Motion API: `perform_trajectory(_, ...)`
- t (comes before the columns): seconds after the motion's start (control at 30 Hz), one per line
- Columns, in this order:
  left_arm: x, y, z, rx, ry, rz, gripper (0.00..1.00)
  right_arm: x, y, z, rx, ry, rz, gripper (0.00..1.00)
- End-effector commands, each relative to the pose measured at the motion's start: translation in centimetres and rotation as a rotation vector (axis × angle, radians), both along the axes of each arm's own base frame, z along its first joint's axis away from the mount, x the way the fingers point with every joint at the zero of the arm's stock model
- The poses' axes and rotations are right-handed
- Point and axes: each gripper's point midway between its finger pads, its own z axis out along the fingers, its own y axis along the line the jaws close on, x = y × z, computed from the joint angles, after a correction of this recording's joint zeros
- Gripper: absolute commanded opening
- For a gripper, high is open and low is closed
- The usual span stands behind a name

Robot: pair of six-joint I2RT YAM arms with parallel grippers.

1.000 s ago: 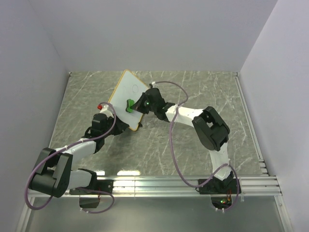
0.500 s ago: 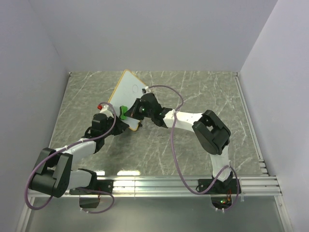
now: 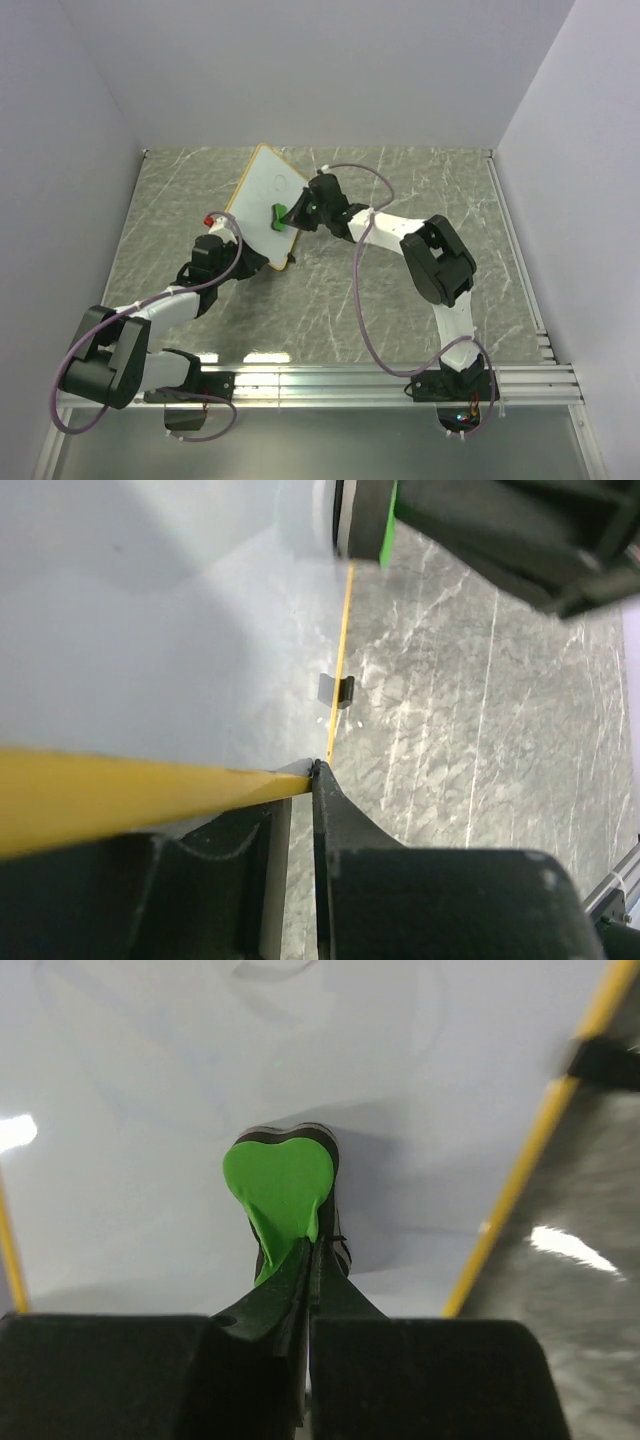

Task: Erase the whiteboard

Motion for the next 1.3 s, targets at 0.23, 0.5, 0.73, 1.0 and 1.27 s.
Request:
perform_trajectory(0.23,-2.8,-3.7,0.2,0.004,-0.002,-0.229,0.0,3.6,-3.0,-6.0,-0.147,0.073,-0.113,0.0)
perform_trajectory(0.5,-3.3,-4.3,0.0,0.018,0.002,-0.251,0.0,6.9,-0.7,-2.8,-0.072,0.018,-0.125,0.0)
perform_trajectory(0.73,-3.3,-4.5,-0.4,0.025,0.014,-0.255,0.0,3.9,-1.7,-3.7,-0.076,0.054,-0.105,0.0)
perform_trajectory(1.0,-3.0,-4.5,-0.7,0.042,0.009,-0.239,0.0,-6.7,-0.6,-5.9,-0.089,0.122,-0.002,0.0)
perform_trajectory(1.27,-2.1,-2.6,1.0,0.062,-0.025,-0.095,0.99,-11.9,1.6,-4.0,-0.047,0.127,0.076,0.0)
